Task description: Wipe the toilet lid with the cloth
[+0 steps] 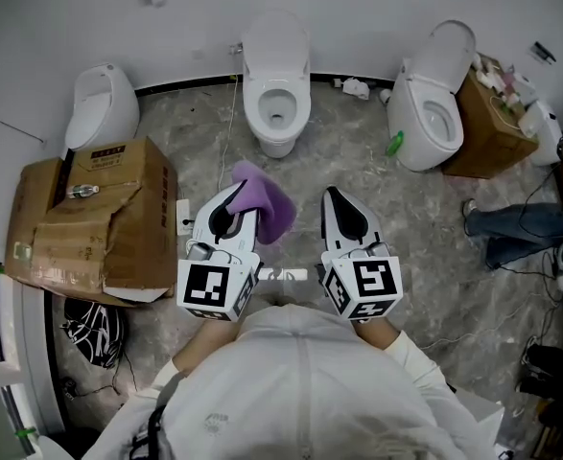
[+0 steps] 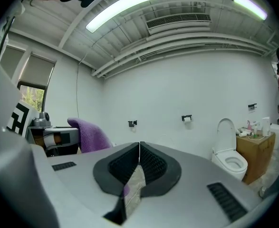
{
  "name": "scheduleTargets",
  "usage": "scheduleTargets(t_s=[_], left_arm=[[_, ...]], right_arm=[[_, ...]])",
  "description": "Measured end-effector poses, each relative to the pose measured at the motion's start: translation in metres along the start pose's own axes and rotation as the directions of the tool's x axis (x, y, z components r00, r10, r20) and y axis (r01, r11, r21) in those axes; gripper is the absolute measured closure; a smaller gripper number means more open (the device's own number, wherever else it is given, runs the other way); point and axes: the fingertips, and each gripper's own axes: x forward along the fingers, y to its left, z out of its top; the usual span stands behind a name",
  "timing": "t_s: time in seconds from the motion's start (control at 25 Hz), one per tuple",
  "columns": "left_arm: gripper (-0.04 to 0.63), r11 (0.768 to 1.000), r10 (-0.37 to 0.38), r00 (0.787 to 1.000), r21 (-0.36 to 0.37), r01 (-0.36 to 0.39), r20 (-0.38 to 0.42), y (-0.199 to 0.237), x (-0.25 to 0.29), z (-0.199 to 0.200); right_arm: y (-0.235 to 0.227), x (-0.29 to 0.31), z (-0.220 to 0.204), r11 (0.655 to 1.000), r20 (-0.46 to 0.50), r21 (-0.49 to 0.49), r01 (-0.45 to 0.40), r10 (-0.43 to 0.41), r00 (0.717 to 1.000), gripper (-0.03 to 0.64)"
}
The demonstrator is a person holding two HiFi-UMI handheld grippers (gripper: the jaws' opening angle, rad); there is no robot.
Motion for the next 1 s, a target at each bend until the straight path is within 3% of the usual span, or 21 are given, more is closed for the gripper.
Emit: scheduleTargets(t_s=[0.48, 1.0], left_arm=[[0.577, 0.996, 0.085, 0.996, -0.008, -0.085, 0.003, 0.021, 0.008, -0.003], [0.577, 0.999, 0.04, 0.999, 0.0, -0.04, 0.025, 0.069, 0.096, -0.027]], right_arm=[[-0.014, 0.013, -0.004, 0.999, -0.003, -0.005, -0.035, 0.035, 0.999, 0.598], [-0.056, 0.103, -0.015, 0.999, 0.005, -0.032, -0.007, 0.007, 1.0, 0.598]])
